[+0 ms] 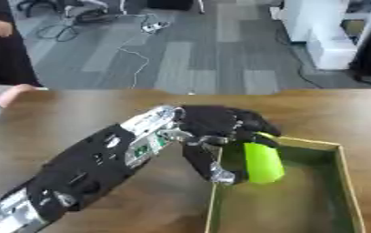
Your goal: Pick up objects on the table and place them in the box.
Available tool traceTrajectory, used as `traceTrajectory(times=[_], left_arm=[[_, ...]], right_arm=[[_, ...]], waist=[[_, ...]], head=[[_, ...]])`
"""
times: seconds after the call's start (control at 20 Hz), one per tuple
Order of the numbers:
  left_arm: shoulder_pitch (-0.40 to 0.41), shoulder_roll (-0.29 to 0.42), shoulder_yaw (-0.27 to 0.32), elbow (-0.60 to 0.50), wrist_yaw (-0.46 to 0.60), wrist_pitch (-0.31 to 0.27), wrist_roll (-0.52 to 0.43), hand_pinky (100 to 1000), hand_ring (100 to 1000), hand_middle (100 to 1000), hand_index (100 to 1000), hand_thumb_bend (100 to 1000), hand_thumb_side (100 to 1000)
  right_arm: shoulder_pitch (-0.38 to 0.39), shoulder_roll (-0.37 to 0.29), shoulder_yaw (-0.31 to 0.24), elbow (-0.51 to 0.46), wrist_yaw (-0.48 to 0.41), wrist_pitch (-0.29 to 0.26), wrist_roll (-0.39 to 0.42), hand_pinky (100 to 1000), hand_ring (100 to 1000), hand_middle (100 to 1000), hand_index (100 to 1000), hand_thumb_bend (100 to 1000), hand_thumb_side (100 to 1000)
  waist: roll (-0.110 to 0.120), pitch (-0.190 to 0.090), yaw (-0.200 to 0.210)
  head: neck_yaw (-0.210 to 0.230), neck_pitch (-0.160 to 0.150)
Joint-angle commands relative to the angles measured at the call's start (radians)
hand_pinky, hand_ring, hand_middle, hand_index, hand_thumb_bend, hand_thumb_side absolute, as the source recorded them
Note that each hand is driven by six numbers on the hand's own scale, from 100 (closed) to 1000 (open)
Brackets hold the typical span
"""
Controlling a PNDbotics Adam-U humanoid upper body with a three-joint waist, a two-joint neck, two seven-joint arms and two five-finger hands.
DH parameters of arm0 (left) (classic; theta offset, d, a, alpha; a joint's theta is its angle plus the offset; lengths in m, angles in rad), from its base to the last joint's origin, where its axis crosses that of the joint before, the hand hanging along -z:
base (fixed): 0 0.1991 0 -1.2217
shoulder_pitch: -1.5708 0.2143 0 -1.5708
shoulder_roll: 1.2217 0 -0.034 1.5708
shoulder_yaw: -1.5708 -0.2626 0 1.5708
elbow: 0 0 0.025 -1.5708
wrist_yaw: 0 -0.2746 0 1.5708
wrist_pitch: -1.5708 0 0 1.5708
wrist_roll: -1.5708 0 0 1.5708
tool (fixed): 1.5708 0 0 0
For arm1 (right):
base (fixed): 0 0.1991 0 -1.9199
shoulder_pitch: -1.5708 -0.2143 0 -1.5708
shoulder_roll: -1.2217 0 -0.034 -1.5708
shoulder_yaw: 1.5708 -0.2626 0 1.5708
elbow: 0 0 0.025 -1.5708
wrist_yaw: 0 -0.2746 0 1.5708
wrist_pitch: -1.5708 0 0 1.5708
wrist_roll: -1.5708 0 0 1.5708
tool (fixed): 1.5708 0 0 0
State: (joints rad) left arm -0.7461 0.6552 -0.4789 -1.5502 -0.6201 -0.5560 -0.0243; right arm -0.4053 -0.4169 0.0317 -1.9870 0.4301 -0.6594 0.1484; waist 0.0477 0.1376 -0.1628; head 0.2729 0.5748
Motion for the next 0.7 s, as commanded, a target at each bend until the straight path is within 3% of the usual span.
traceTrajectory(times=[0.05, 0.1, 0.15, 0.2, 0.25, 0.4, 0.55, 0.7], left_arm=[[0.044, 0.122, 0.079, -0.169, -0.021, 0.098, 0.133, 830, 884, 930, 879, 877, 1000], [0.088, 0.163, 0.104, -0.234, -0.047, 0.134, 0.167, 710, 780, 826, 801, 815, 1000], [0.138, 0.198, 0.129, -0.302, -0.073, 0.167, 0.192, 726, 793, 839, 812, 821, 1000], [0.197, 0.226, 0.156, -0.357, -0.095, 0.205, 0.2, 537, 625, 689, 676, 754, 1000], [0.261, 0.24, 0.188, -0.403, -0.11, 0.242, 0.203, 537, 625, 689, 676, 754, 1000], [0.42, 0.192, 0.281, -0.444, -0.101, 0.309, 0.263, 385, 535, 619, 603, 620, 1000], [0.502, 0.075, 0.343, -0.449, -0.056, 0.311, 0.403, 328, 488, 581, 587, 579, 1000], [0.496, -0.011, 0.35, -0.45, -0.029, 0.231, 0.569, 330, 469, 558, 583, 552, 1000]], right_arm=[[0.014, -0.032, -0.015, -0.013, 0.01, 0.008, -0.009, 207, 297, 366, 443, 100, 1000], [0.03, -0.036, -0.017, -0.013, 0.02, 0.012, -0.013, 203, 294, 364, 444, 100, 1000], [0.044, -0.039, -0.018, -0.013, 0.032, 0.017, -0.019, 203, 294, 365, 444, 100, 1000], [0.062, -0.04, -0.02, -0.013, 0.047, 0.023, -0.026, 198, 289, 362, 445, 100, 1000], [0.082, -0.04, -0.023, -0.013, 0.064, 0.029, -0.035, 198, 289, 362, 445, 100, 1000], [0.15, -0.033, -0.028, -0.013, 0.126, 0.054, -0.07, 184, 278, 354, 448, 100, 1000], [0.244, -0.016, -0.024, -0.013, 0.202, 0.079, -0.126, 164, 261, 337, 444, 100, 1000], [0.322, 0.001, -0.01, -0.013, 0.273, 0.089, -0.222, 151, 245, 317, 437, 100, 1000]], waist=[[-0.002, -0.022, 0.022], [-0.004, -0.025, 0.041], [-0.006, -0.027, 0.054], [-0.012, -0.029, 0.072], [-0.019, -0.031, 0.088], [-0.047, -0.037, 0.145], [-0.077, -0.054, 0.203], [-0.103, -0.066, 0.25]], head=[[-0.037, -0.019], [-0.054, -0.022], [-0.068, -0.023], [-0.087, -0.029], [-0.102, -0.034], [-0.134, -0.051], [-0.165, -0.069], [-0.194, -0.1]])
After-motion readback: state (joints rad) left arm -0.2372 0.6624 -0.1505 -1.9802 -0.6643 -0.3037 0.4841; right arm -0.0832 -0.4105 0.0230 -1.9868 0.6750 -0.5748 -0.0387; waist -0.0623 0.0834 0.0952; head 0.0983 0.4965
